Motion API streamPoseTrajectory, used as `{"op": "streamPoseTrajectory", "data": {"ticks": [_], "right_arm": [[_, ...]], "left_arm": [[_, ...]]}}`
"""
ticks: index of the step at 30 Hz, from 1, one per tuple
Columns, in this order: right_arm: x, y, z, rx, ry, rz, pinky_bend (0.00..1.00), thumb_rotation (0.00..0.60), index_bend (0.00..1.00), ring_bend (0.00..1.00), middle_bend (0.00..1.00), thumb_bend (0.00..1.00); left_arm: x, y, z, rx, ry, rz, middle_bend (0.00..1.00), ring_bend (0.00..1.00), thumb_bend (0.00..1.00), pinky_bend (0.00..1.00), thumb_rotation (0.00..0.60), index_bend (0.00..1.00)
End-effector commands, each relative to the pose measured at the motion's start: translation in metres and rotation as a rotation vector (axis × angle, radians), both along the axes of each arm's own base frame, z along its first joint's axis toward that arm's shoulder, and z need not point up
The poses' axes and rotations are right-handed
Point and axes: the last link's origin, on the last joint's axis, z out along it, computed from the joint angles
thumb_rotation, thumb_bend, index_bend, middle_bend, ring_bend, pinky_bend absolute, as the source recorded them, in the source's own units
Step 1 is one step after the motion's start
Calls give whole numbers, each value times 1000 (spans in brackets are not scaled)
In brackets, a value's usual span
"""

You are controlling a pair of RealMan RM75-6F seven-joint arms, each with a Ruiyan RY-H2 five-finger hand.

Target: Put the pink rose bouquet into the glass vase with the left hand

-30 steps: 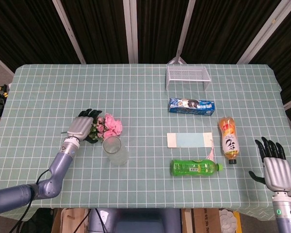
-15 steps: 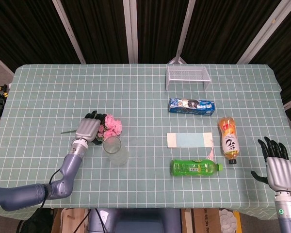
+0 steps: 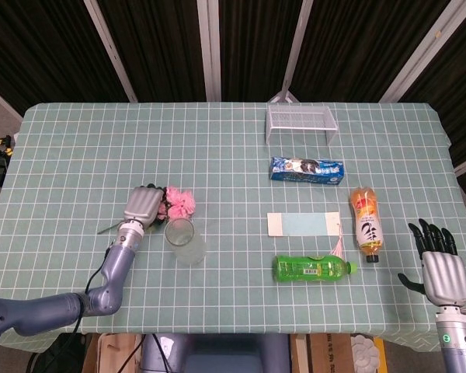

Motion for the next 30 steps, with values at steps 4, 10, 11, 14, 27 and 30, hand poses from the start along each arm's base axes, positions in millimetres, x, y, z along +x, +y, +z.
{"op": "streamPoseTrajectory", "data": {"ticks": [4, 10, 11, 14, 27, 30], "right_arm": [[0, -1, -2, 7, -3, -1, 0, 600, 97, 1, 38, 189], [0, 0, -2, 5, -8, -2, 0, 600, 97, 2, 39, 188], [0, 0, -2, 5, -8, -3, 0, 600, 97, 2, 39, 189], [1, 0, -3, 8, -11, -2, 0, 600, 97, 2, 38, 189], [7, 4, -2, 20, -38, 19, 0, 600, 98, 2, 39, 190], [8, 5, -1, 14, -43, 23, 0, 600, 97, 1, 39, 189]], "left_arm": [[-3, 1, 4, 28, -4, -18, 421, 288, 439, 398, 600, 387], [-5, 2, 24, 64, -106, -12, 412, 288, 439, 398, 600, 382], [-6, 2, 28, 68, -122, -13, 412, 288, 439, 398, 600, 383], [-6, 2, 49, 81, -209, -14, 413, 288, 440, 398, 600, 382], [18, -15, 156, 140, -517, -112, 411, 279, 440, 390, 600, 387], [36, -25, 177, 152, -684, -176, 411, 279, 439, 390, 600, 396]]}}
